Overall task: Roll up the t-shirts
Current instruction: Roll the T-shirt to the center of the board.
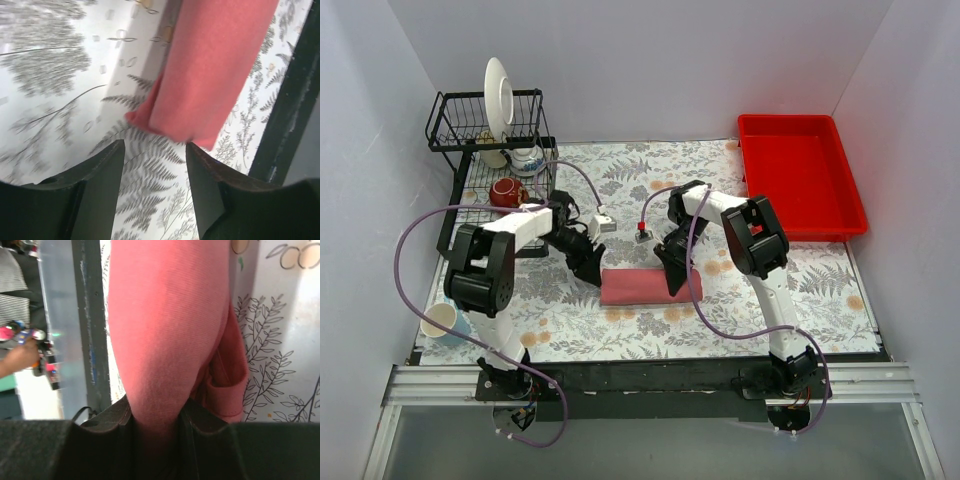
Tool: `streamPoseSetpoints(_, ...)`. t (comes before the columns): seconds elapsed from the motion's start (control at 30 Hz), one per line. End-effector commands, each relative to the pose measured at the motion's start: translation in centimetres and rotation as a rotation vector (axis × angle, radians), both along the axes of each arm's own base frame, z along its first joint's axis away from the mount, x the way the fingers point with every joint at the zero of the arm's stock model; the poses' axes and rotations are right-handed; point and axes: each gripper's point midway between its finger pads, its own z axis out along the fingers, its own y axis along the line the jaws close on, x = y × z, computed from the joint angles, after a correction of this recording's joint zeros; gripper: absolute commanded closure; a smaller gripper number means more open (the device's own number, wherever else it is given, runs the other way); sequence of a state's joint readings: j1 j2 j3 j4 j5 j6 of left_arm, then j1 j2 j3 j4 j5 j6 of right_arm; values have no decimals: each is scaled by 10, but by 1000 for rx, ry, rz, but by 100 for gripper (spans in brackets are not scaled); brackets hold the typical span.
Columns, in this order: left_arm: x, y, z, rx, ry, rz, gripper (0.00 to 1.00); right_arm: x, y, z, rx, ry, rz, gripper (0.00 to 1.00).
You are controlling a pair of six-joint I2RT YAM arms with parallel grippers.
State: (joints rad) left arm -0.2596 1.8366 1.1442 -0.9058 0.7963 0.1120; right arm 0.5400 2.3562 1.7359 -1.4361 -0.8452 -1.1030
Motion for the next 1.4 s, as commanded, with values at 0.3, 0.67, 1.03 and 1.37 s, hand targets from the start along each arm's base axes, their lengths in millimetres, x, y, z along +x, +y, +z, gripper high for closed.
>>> streamPoseSetpoints(0.3,7,-70,66,-191,-179,-74,87,19,-26,-71,-148,-68,58,85)
streamPoseSetpoints(0.67,-11,-84,0,-194,66,76,92,18,-30,-80,-124,-68,79,73)
streamPoseSetpoints(1.03,-13,-78,-12,-172,18,36,91,121,-62,48,-39,-744,-118,1)
streamPoseSetpoints(1.37,-9,-76,-22,-149,8,37,89,39,-8,90,355,-1462,-69,1)
